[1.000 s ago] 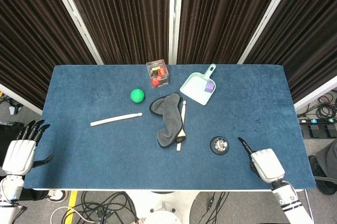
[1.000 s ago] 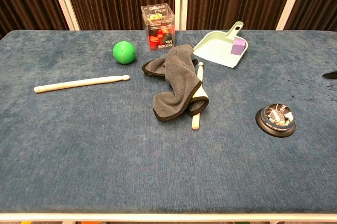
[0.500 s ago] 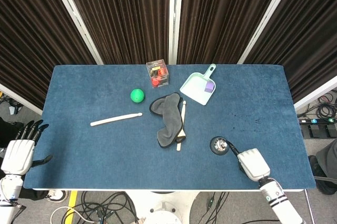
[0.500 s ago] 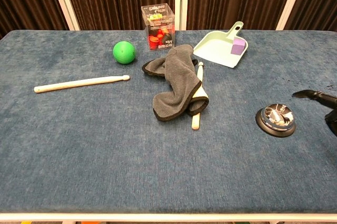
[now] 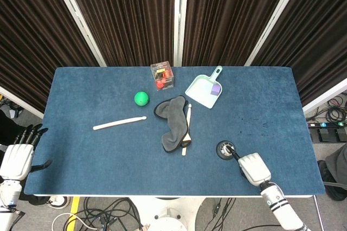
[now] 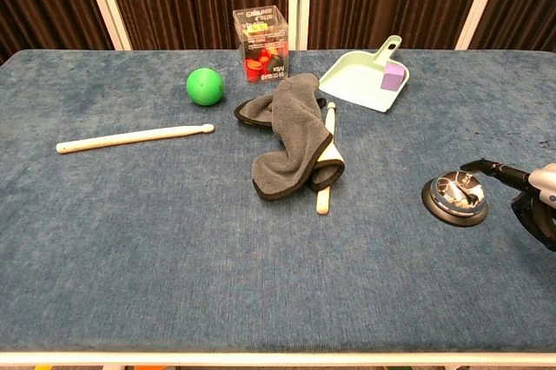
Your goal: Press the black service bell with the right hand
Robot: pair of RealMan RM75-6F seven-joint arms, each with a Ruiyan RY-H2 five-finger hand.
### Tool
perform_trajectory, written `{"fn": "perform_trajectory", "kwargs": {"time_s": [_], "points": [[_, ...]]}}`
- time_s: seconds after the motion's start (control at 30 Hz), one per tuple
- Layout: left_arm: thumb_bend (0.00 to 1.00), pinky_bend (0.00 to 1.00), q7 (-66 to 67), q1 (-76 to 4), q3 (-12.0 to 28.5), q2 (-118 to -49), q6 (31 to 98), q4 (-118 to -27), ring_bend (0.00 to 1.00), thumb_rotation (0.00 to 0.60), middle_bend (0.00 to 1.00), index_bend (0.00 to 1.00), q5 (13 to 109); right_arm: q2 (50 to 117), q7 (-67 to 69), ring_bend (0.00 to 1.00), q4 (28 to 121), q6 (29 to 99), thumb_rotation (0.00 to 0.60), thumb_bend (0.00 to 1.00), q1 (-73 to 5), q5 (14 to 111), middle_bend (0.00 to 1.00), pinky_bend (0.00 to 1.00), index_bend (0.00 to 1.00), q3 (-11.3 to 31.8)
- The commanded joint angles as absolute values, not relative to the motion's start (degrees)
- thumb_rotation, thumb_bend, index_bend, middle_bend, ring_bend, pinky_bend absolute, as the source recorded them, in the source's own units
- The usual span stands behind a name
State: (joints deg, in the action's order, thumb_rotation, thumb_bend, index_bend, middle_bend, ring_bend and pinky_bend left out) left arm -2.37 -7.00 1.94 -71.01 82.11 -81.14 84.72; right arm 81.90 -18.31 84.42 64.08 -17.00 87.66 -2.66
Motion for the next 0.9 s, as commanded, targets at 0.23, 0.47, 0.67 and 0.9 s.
{"fn": "perform_trajectory", "kwargs": {"time_s": [0.23,0.47,0.67,0.9], "points": [[0.09,0.15,-3.5,-7.1,2.0,-70.8,81.6,-80.3,0.01,0.600,0.07,0.15,84.4,82.9,-20.2,0.85,83.8,62.3,0.600,1.00,-17.2,85.2,1.00,0.83,0.00,-2.9],[0.09,0.15,-4.1,-6.8,1.9,-70.9,81.8,-79.9,0.01,0.600,0.07,0.15,84.4,82.7,-20.0,0.85,84.5,63.7,0.600,1.00,-17.1,85.5,1.00,0.83,0.00,-2.6],[0.09,0.15,-3.8,-7.0,2.0,-70.9,81.8,-80.1,0.01,0.600,0.07,0.15,84.6,82.3,-19.4,0.85,84.8,65.4,0.600,1.00,-16.9,86.6,1.00,0.83,0.00,-2.7],[0.09,0.15,-3.8,-6.9,1.9,-70.9,81.7,-80.0,0.01,0.600,0.07,0.15,84.4,83.4,-20.4,0.85,83.1,62.2,0.600,1.00,-17.0,84.4,1.00,0.83,0.00,-3.9]]}}
